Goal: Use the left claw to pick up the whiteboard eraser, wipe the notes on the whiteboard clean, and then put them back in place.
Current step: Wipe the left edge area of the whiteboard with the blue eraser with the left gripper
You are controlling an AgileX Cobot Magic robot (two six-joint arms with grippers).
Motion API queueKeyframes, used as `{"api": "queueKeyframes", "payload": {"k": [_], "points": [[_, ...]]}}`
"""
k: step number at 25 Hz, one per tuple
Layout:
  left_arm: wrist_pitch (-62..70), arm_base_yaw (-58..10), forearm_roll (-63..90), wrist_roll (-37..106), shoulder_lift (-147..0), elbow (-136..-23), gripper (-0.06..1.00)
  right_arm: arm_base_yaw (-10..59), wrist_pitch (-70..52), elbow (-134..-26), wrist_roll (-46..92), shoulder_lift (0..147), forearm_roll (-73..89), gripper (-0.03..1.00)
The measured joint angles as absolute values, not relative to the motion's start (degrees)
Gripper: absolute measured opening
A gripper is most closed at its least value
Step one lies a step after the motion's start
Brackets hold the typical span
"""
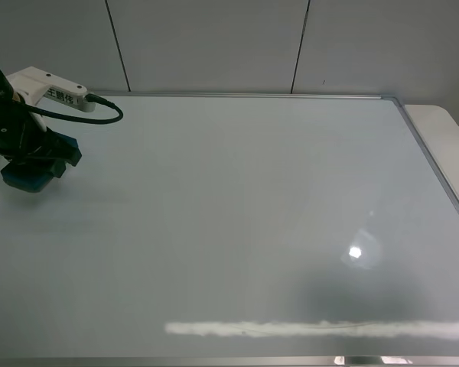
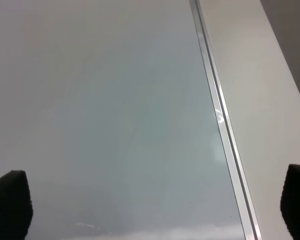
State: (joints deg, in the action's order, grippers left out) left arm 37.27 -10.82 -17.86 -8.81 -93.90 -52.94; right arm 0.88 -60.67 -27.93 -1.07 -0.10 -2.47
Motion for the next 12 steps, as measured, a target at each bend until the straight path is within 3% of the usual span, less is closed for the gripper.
{"api": "queueKeyframes", "payload": {"k": [12], "points": [[23.97,-2.02,-12.73,-8.81,-93.84,-44.29,0.55,0.88,-60.67,-27.93,-1.07,-0.10,-2.47,0.99]]}}
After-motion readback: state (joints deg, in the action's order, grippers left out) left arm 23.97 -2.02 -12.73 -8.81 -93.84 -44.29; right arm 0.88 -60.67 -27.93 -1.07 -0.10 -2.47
